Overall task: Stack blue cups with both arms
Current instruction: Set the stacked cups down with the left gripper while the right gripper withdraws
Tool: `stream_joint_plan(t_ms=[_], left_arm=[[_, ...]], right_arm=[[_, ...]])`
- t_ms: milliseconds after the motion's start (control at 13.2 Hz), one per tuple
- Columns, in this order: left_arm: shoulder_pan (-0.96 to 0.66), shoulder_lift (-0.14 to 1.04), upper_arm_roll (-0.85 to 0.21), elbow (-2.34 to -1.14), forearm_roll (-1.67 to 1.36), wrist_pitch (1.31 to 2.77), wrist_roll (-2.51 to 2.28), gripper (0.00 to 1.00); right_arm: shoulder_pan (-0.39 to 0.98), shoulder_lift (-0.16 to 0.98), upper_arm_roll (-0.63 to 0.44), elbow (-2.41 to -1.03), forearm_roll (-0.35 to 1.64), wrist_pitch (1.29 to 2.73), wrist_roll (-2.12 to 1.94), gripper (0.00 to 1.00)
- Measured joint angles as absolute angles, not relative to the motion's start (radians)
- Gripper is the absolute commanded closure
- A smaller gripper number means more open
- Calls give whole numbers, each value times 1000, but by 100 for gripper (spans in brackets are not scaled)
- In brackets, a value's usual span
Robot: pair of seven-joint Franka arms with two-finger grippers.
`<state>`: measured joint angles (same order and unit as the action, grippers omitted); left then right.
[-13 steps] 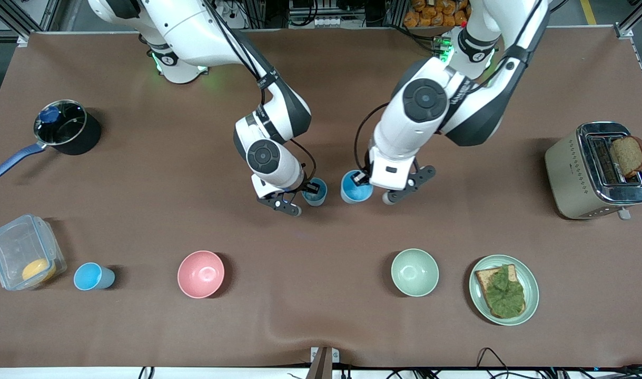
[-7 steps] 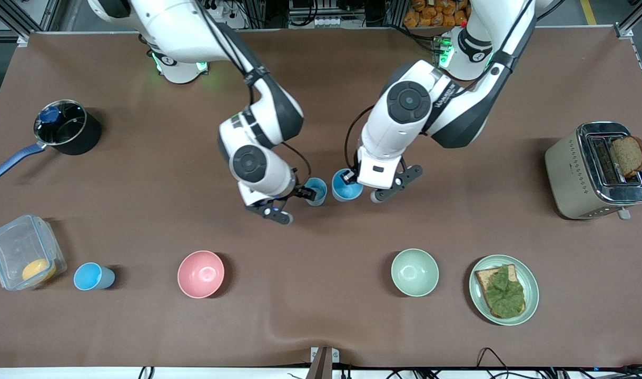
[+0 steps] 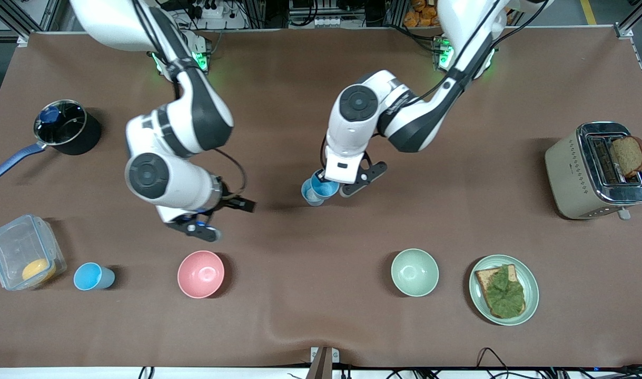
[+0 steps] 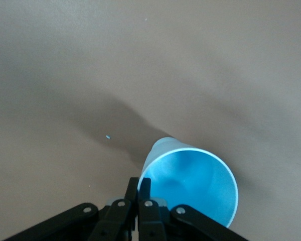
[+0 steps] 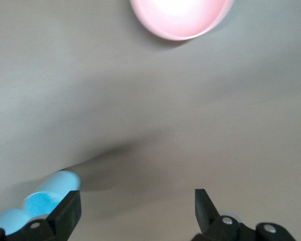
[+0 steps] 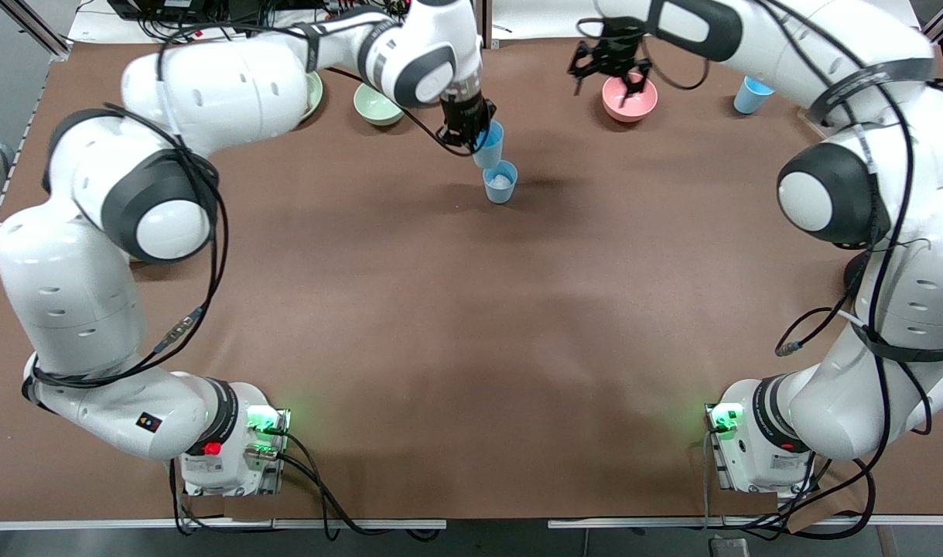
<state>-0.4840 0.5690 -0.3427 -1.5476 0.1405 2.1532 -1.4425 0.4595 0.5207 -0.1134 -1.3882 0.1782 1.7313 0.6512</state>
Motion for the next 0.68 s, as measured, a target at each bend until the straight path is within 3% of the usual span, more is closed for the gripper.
stream_joint_plan(t_ms=[378,681], left_arm=[[-500,602,-342,-1545,161,2193,-1457,100],[-508,604,-342,-1544,162,2200,-1457,100]], right_arm=[[384,480,-122,-1389,135,1686,544,0],[252,351,-128,-1449,131,1665,365,0]])
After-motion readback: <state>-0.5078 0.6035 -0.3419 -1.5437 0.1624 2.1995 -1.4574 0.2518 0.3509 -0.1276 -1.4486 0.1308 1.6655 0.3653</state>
